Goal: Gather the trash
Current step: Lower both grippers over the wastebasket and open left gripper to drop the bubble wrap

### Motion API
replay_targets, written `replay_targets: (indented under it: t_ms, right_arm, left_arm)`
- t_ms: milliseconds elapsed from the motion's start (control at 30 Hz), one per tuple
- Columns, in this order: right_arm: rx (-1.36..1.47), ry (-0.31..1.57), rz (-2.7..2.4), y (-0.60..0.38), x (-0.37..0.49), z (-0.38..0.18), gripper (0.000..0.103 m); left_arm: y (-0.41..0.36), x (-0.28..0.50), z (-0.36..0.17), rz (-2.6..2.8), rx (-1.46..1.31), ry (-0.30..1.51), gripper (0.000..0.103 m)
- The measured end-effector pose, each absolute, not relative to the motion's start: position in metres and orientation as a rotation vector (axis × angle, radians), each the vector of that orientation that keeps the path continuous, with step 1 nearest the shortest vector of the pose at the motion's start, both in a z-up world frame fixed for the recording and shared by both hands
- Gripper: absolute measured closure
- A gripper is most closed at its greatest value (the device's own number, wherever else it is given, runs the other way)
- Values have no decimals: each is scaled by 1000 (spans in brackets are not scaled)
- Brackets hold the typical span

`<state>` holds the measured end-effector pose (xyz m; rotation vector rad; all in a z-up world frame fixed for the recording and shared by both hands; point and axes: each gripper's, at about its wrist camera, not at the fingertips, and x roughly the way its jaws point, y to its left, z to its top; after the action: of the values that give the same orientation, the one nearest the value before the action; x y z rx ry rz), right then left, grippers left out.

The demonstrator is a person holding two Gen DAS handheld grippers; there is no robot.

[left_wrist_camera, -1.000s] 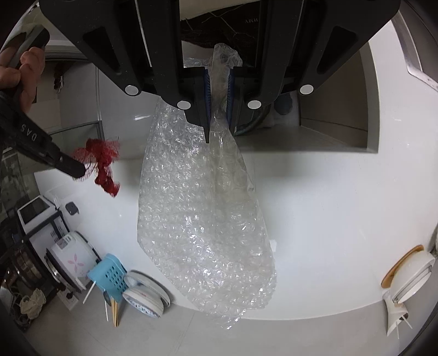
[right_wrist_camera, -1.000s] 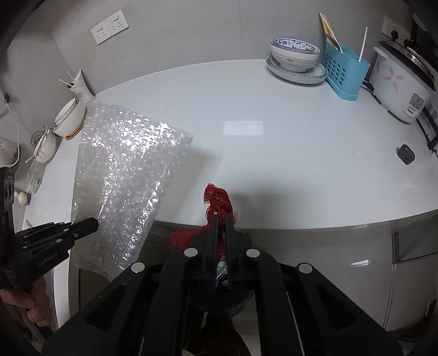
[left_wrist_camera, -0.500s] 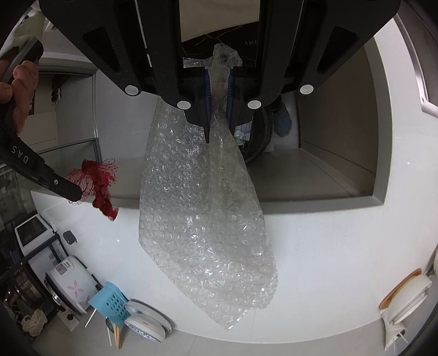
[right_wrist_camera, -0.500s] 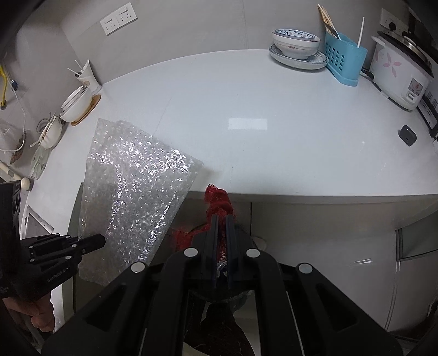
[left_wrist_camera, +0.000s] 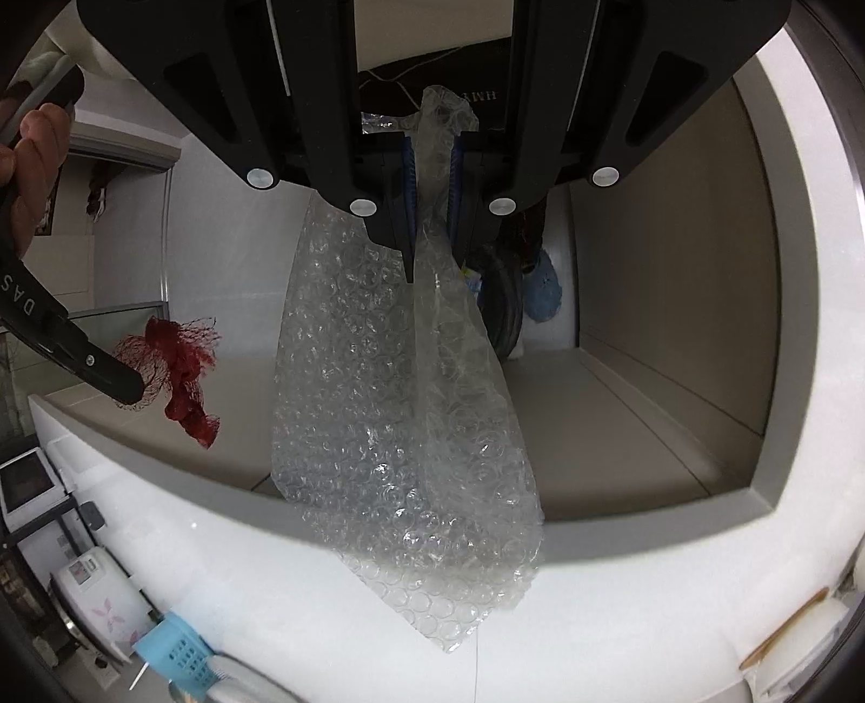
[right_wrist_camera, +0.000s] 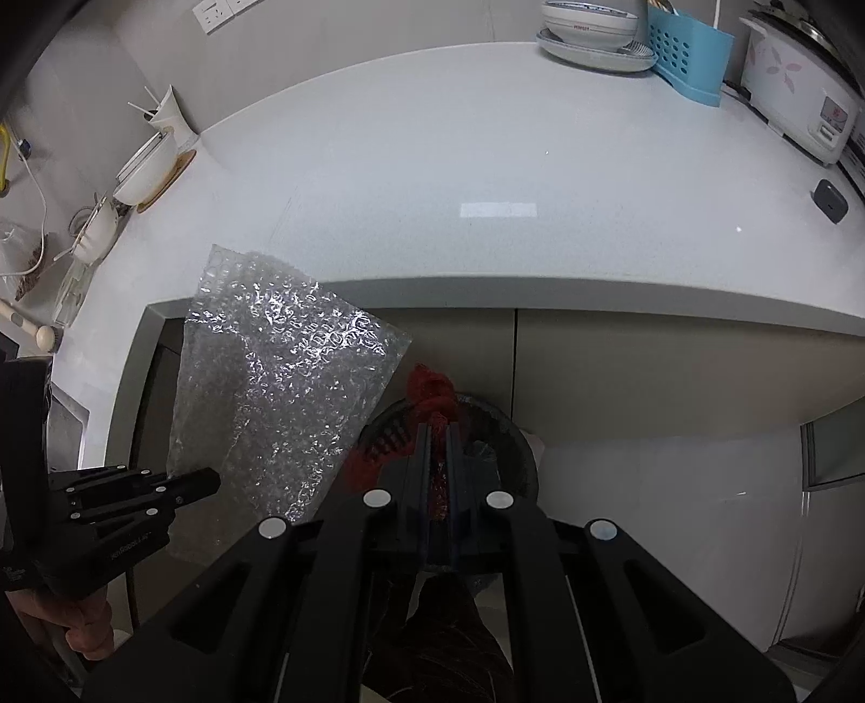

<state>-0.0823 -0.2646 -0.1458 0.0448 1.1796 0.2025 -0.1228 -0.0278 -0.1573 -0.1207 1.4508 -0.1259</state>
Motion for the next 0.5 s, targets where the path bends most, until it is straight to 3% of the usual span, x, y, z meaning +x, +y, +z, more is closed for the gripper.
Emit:
replay_targets:
  t_ms: [500]
  right_arm:
    - [44,1249,196,-253,-73,-233,99]
  left_arm:
    - [-50,-111,-258,-93,-113,1558,95]
